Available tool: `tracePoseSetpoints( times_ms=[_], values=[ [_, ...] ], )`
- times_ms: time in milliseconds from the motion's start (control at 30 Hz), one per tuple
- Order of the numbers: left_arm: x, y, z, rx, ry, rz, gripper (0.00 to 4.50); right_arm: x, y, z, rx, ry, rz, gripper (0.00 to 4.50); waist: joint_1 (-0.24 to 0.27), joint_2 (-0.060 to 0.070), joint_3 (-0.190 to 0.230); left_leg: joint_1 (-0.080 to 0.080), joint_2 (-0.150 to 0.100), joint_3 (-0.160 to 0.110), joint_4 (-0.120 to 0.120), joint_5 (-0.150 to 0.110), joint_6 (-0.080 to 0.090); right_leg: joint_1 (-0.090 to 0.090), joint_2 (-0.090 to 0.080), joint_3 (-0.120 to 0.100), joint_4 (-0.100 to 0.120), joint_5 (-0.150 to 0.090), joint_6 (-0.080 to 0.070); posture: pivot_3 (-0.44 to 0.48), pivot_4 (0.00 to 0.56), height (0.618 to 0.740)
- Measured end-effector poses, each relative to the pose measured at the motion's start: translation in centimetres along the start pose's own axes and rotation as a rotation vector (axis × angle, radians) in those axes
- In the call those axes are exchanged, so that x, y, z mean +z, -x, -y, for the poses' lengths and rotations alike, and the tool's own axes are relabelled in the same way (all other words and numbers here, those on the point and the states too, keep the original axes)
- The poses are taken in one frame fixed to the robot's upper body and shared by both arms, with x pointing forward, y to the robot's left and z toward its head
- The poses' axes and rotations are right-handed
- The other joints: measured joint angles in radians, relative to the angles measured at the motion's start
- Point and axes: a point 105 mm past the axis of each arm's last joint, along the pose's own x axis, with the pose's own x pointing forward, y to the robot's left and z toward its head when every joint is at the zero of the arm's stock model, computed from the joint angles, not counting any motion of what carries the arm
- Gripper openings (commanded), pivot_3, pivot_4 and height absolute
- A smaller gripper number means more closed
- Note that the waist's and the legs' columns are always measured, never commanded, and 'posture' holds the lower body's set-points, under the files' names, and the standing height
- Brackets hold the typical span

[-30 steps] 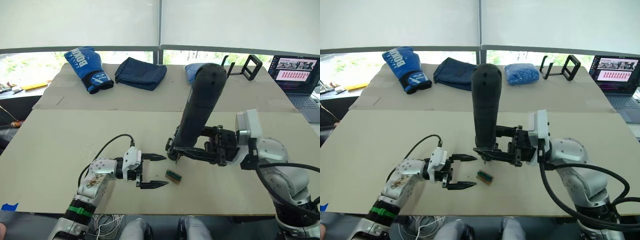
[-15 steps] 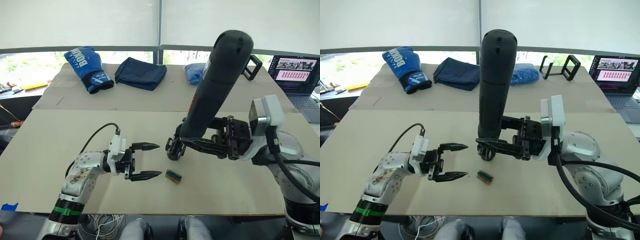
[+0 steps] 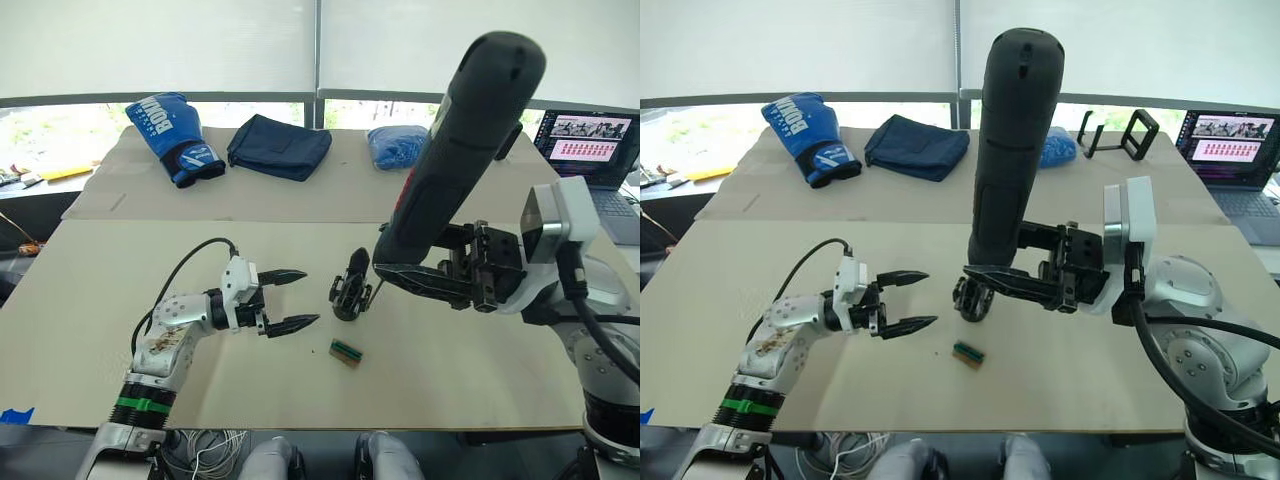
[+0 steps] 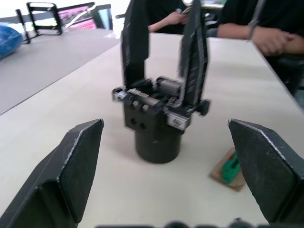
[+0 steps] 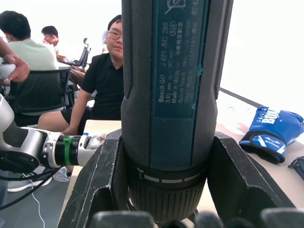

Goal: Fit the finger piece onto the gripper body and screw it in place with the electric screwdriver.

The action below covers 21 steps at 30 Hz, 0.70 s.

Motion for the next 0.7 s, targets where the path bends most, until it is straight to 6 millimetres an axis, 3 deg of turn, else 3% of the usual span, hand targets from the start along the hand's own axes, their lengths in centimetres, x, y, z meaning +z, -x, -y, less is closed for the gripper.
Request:
tracePoseSetpoints(
  times_ms=[267, 500, 700],
  values=[
    [-3.4, -2.4, 0.7, -0.002, 0.018, -0.105, 4.44, 0.1, 0.2, 0.0, -0.003, 0.003, -0.008, 1.91, 0.000, 0.000, 0.000, 0.000, 0.000, 0.000, 0.000, 0.000, 0.000, 0.000, 0.000, 0.000, 0.000, 0.000, 0.000, 0.000, 0.150, 0.740],
    [-4.0, -5.1, 0.6, 0.015, 0.045, -0.111, 4.44, 0.1, 0.2, -0.3, 0.001, 0.007, -0.012, 1.91, 0.000, -0.001, 0.000, 0.000, 0.000, 0.000, 0.000, 0.000, 0.000, 0.000, -0.001, 0.000, 0.000, 0.000, 0.000, 0.000, 0.150, 0.740],
    [-4.2, -6.3, 1.0, -0.003, 0.017, -0.124, 4.44, 0.0, 0.2, -0.3, -0.010, 0.004, -0.014, 1.91, 0.002, -0.001, 0.000, 0.000, 0.000, -0.001, 0.000, 0.000, 0.001, 0.000, -0.001, 0.000, 0.000, 0.000, 0.000, 0.000, 0.150, 0.740]
  ],
)
